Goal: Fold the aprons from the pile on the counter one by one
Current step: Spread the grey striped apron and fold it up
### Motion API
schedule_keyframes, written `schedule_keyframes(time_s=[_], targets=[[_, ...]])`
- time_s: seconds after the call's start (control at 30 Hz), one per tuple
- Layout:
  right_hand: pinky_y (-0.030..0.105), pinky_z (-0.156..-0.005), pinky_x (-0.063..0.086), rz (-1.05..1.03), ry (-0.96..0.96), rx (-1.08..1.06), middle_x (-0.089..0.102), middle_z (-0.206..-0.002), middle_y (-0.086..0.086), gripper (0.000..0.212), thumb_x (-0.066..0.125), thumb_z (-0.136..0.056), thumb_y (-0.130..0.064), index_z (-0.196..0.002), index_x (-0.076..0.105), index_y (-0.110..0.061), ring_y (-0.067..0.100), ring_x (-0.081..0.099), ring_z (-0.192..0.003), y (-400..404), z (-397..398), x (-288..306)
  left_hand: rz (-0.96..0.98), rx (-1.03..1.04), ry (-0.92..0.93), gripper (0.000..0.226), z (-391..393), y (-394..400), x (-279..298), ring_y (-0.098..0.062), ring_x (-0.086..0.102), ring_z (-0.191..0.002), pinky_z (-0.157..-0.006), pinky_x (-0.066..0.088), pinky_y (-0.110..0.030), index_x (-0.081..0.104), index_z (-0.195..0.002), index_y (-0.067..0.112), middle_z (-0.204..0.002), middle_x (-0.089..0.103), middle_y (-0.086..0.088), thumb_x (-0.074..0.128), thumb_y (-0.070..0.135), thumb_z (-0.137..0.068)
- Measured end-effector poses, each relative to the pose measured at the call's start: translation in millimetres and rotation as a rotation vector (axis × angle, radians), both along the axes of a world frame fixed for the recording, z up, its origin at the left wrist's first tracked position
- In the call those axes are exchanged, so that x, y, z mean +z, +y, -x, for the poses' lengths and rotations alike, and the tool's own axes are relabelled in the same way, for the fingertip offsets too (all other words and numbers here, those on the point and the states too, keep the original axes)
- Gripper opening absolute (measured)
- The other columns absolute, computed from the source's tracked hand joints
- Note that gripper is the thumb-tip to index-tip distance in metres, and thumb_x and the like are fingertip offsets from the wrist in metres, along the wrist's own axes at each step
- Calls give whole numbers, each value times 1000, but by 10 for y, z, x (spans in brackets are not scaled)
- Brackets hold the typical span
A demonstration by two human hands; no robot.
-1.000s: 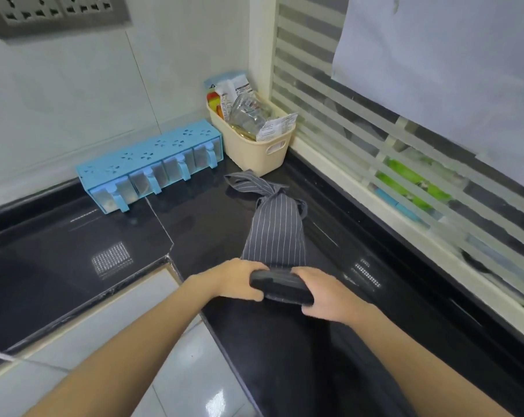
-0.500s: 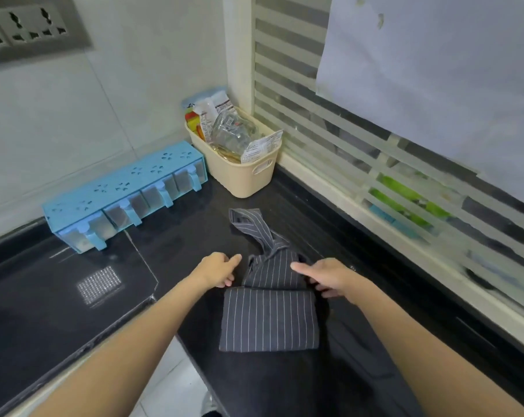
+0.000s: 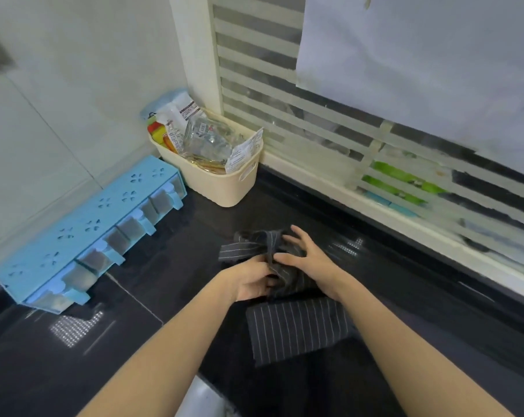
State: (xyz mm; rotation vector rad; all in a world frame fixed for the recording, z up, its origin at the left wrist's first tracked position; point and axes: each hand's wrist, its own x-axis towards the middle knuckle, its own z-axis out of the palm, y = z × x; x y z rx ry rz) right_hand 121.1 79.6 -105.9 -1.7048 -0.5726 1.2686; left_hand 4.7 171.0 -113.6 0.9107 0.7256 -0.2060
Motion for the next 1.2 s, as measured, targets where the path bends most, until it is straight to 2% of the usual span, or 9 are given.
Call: schedule_keyframes(time_s=[0.23,0.4,0.5,0.6,0.7,0.8,0.9,1.03,1.2], targets=[[28,-104,33,284,-163,267,41,-142,2,83,76,-76,-20,-145,30,-20,14,42,-120,-202,-180,29,-11,195,19,25,65,98,-87,-16,68,-80,-66,54,-31,59,-115,12,-94,71,-6,57,5,-91],[34,-109,34,438,-325,280,39,-145,8,80,75,-78,-20,-145,33,-12,24,41,-130,-251,-272,-182,-458,299,90,21,104,241,-71,-8,58,-77,-60,42,-16,62,-94,18,-88,64,-2,62,-1,-85],[40,-112,27,358,-111,180,31,-149,4,83,73,-79,-14,-147,27,-21,25,32,-136,-239,-311,-149,-665,179,64,25,185,309,-89,-12,56,-82,-69,42,-18,62,-90,24,-87,61,-4,60,-1,-86],[51,-112,29,273,164,61,43,-141,5,57,67,-81,-5,-132,49,-25,28,42,-129,-182,-376,-90,-609,251,2,31,189,312,-91,-14,57,-83,-66,50,-20,61,-97,22,-83,55,-1,53,-7,-88],[49,-112,28,303,105,51,42,-143,5,60,66,-80,-3,-134,49,-20,26,40,-131,-178,-428,-102,-545,432,-17,30,130,298,-104,-18,60,-84,-67,56,-24,58,-103,18,-87,56,-5,49,-9,-90],[27,-79,47,340,74,118,54,-120,9,57,68,-83,-9,-134,47,-20,14,53,-89,-198,-451,-47,-327,540,-14,34,102,295,-98,-21,65,-87,-60,53,-23,52,-115,19,-103,60,-10,50,-5,-92],[18,-48,34,315,-10,181,53,-97,7,45,68,-84,-12,-126,51,-16,7,42,-60,-159,-446,14,-125,404,-48,37,106,271,-62,-26,68,-90,-55,52,-21,50,-121,21,-111,62,-13,50,-2,-93],[27,-74,50,237,-475,-1,38,-127,5,46,68,-85,-16,-125,46,-18,19,52,-97,-77,-336,-29,-510,422,153,37,80,258,-167,-19,57,-94,-72,50,-26,49,-125,19,-121,56,-12,55,4,-92],[35,-90,49,234,-724,65,24,-137,7,57,68,-85,-26,-132,37,-17,22,50,-105,-225,-207,-43,-944,332,366,27,155,266,-225,-20,53,-99,-78,40,-27,52,-115,13,-119,53,-10,59,22,-91]])
